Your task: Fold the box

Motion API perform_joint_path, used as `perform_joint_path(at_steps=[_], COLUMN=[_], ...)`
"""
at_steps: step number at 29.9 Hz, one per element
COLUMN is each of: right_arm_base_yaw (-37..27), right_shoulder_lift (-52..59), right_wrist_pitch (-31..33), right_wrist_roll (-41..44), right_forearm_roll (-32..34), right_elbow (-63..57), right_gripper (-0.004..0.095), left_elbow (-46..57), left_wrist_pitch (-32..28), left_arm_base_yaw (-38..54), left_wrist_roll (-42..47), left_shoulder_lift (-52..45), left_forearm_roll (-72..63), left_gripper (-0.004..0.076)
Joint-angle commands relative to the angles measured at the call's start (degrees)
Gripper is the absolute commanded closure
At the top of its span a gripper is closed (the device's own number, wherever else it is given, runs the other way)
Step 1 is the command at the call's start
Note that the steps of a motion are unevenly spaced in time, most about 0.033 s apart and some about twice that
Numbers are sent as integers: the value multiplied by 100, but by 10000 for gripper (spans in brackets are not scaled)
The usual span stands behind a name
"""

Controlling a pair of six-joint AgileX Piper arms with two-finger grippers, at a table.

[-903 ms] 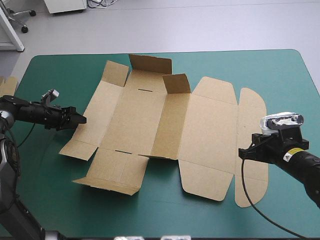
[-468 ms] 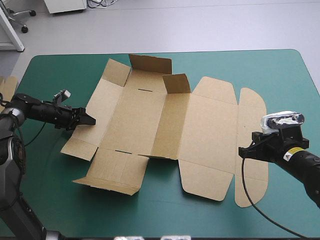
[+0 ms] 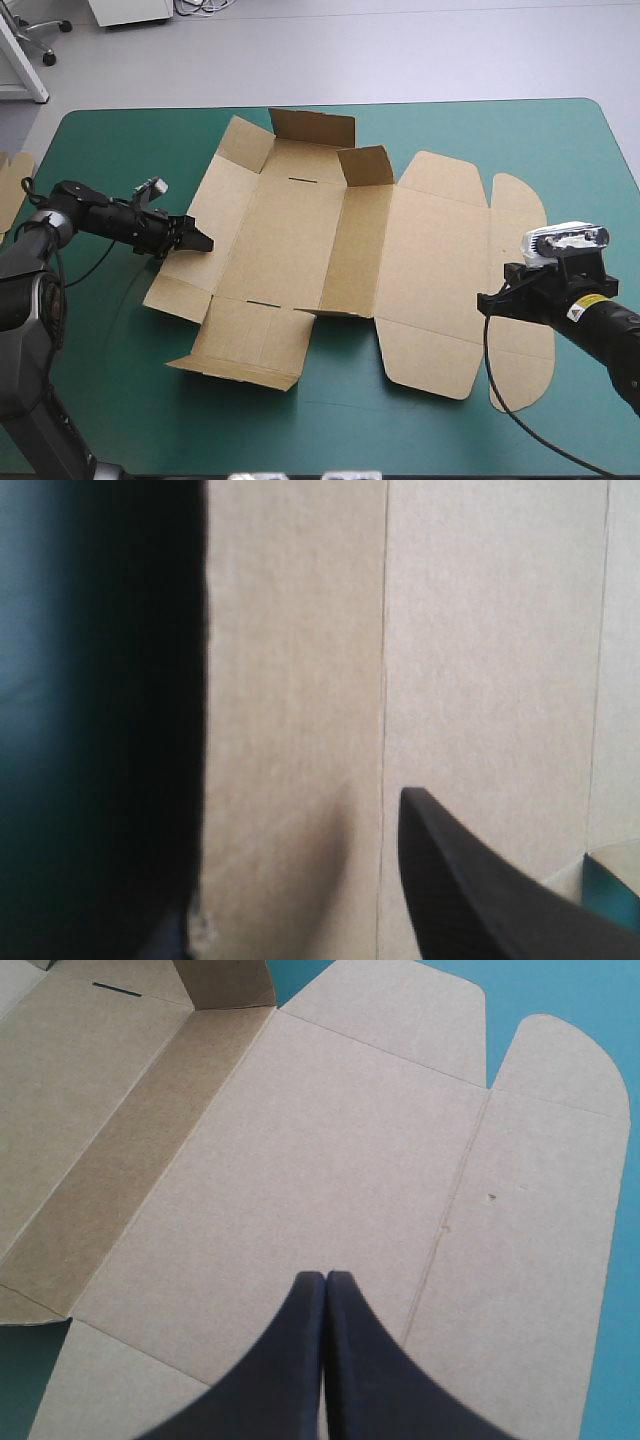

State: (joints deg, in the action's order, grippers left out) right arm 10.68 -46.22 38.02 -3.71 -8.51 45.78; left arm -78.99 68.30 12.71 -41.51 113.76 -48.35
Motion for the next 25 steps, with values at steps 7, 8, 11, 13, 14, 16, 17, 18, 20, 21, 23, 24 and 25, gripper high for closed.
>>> perform_joint_path(at_steps=[7,8,11,13,14,16,17,18,20,21,23,24,25], right_arm_base_yaw=[-52,-52,-52,-52,-52,-52,-52,-52,-52,-52,-52,-52,-52], right_shoulder_lift=[41,41,41,31,33,4,-12,-21,-35,-35,-49,-61,-73], right_wrist_pitch=[-375,-375,-375,-375,-375,-375,-375,-375,-390,-390,-390,-390,-390], right_wrist_roll=[-3,-3,-3,-3,-3,-3,9,19,59,59,59,59,59], right_forearm_roll=[1,1,1,1,1,1,1,1,1,1,1,1,1], right_elbow=[212,212,212,212,212,212,212,212,200,200,200,200,200], right_gripper=[942,942,942,942,942,942,942,942,942,942,942,942,942], left_elbow=[-112,-112,-112,-112,-112,-112,-112,-112,-112,-140,-226,-272,-340], left_wrist_pitch=[620,620,620,620,620,620,620,610,609,609,609,609,609], left_arm_base_yaw=[-186,-186,-186,-186,-186,-186,-186,-186,-186,-186,-186,-186,-186], left_wrist_roll=[162,162,162,185,185,185,174,159,137,131,123,123,123], left_shoulder_lift=[-345,-345,-353,-353,-353,-353,-353,-353,-358,-367,-379,-392,-406], left_forearm_roll=[-300,-313,-324,-331,-377,-450,-513,-559,-601,-601,-544,-512,-453], left_gripper=[437,437,451,498,530,596,637,662,715,732,738,738,738])
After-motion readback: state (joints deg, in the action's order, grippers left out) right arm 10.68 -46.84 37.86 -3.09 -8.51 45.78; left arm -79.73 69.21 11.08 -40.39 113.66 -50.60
